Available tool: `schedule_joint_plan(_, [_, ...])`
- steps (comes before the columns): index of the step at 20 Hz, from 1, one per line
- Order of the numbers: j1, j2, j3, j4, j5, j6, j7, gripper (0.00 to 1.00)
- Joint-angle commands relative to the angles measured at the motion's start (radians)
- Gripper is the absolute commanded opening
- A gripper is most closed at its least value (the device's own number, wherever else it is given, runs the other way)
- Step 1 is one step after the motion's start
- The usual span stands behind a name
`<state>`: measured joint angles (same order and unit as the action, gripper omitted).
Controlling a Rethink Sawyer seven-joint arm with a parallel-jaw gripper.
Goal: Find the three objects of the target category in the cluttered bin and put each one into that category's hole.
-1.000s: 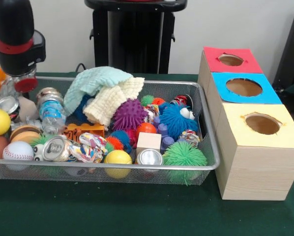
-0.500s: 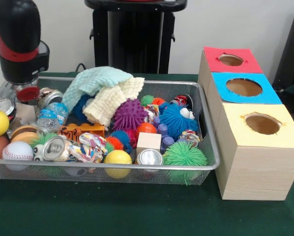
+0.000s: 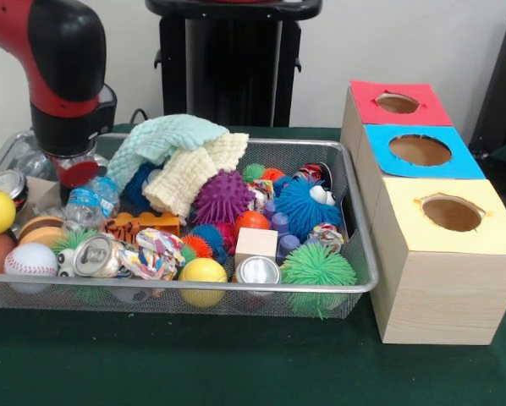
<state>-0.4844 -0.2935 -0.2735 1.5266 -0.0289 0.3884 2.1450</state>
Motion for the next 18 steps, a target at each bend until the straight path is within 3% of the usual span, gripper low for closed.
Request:
schedule_joint_plan(1, [0.014, -0.037, 0.110, 0.077, 0.025, -0.033, 0.116, 0.00])
schedule_joint_plan(7, [0.017, -0.109, 0.096, 0.090, 0.016, 0.028, 0.083, 0.00])
schedule_joint_plan(12, [0.000, -0.203, 0.112, 0.146, 0.016, 0.063, 0.052, 0.00])
schedule_joint_plan(18, [-0.028, -0.203, 0.122, 0.122, -0.002, 0.045, 0.025, 0.00])
